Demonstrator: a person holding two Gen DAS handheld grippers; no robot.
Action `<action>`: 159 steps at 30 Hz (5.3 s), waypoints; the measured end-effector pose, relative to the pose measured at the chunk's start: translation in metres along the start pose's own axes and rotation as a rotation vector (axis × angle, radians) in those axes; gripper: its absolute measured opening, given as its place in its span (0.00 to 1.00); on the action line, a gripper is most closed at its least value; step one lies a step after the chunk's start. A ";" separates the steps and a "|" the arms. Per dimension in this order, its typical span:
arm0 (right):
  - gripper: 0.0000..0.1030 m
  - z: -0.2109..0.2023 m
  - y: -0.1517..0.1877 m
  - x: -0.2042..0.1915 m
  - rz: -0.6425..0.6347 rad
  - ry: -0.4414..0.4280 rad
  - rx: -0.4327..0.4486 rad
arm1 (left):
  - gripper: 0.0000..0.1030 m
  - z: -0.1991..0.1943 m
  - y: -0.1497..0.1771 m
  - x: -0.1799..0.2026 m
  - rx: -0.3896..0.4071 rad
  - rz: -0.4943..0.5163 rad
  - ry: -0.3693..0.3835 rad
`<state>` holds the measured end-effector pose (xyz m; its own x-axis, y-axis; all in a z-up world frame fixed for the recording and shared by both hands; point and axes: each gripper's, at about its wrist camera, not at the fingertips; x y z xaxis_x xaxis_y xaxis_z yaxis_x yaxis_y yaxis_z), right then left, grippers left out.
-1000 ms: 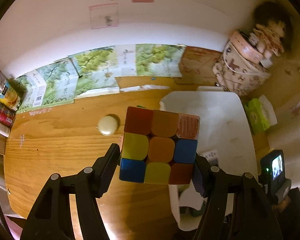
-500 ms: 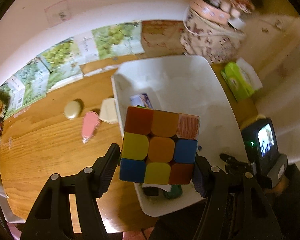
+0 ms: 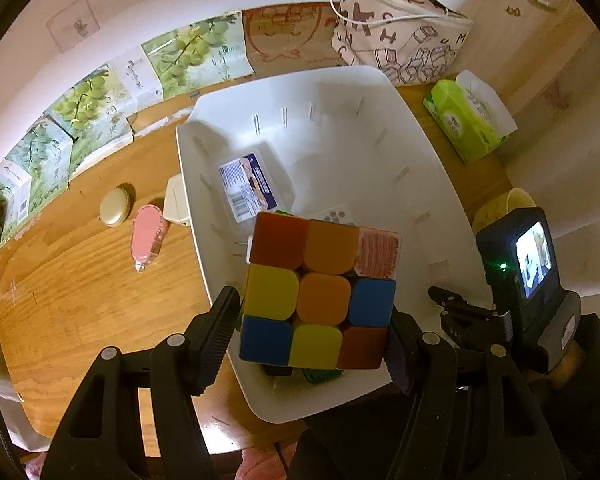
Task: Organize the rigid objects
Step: 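Open the left gripper to drop the Rubik's cube into the tray, then move the left gripper back over the desk to the pink brush, then close the left gripper on the pink brush, then lift the pink brush with the left gripper and carry it over the tray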
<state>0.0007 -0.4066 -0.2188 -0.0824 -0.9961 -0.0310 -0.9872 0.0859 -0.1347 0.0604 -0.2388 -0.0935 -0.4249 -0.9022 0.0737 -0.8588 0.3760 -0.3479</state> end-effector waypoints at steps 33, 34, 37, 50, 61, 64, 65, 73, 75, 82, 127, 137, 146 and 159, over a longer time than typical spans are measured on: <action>0.16 0.007 -0.002 -0.014 0.023 0.049 -0.015 | 0.75 0.000 0.018 -0.113 0.066 -0.304 -0.097; 0.16 0.007 -0.003 -0.015 0.018 0.052 -0.018 | 0.75 0.001 0.021 -0.118 0.061 -0.317 -0.100; 0.15 0.007 -0.007 -0.018 0.010 0.062 -0.030 | 0.75 0.006 0.028 -0.140 0.046 -0.376 -0.109; 0.16 0.009 -0.020 -0.022 0.031 0.078 -0.070 | 0.75 0.043 0.043 -0.195 -0.032 -0.472 -0.129; 0.16 0.010 -0.039 -0.019 0.048 0.094 -0.100 | 0.75 0.080 0.025 -0.190 -0.005 -0.381 -0.077; 0.16 0.013 -0.043 -0.019 0.056 0.097 -0.107 | 0.75 0.090 0.016 -0.189 -0.007 -0.367 -0.073; 0.16 0.014 -0.045 -0.018 0.063 0.098 -0.111 | 0.75 0.094 0.014 -0.189 -0.008 -0.363 -0.071; 0.16 0.018 -0.054 -0.014 0.080 0.107 -0.133 | 0.75 0.121 -0.003 -0.188 -0.024 -0.345 -0.078; 0.16 0.019 -0.056 -0.014 0.081 0.107 -0.139 | 0.75 0.126 -0.005 -0.188 -0.028 -0.338 -0.075; 0.16 0.023 -0.058 -0.014 0.080 0.109 -0.150 | 0.74 0.138 -0.008 -0.192 -0.031 -0.339 -0.089; 0.16 0.017 -0.055 -0.029 -0.001 0.100 -0.119 | 0.52 0.087 -0.011 -0.179 0.071 -0.315 -0.150; 0.16 0.013 -0.045 -0.030 -0.040 0.086 -0.084 | 0.52 0.032 -0.019 -0.160 0.201 -0.279 -0.190; 0.16 0.010 -0.038 -0.032 -0.075 0.082 -0.054 | 0.52 -0.017 -0.024 -0.132 0.304 -0.228 -0.191; 0.16 0.009 -0.026 -0.037 -0.093 0.090 -0.016 | 0.52 -0.042 -0.026 -0.060 0.340 -0.035 -0.120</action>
<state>0.0310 -0.3715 -0.2229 -0.0014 -0.9976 0.0696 -0.9931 -0.0067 -0.1172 0.0964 -0.1852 -0.0491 -0.3430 -0.9393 -0.0117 -0.7192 0.2706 -0.6399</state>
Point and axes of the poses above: each gripper's, at about its wrist camera, not at the fingertips, and z roughly the way its jaws point, x to its right, y to its underside, and after that the axes turned 6 degrees about x, right-handed
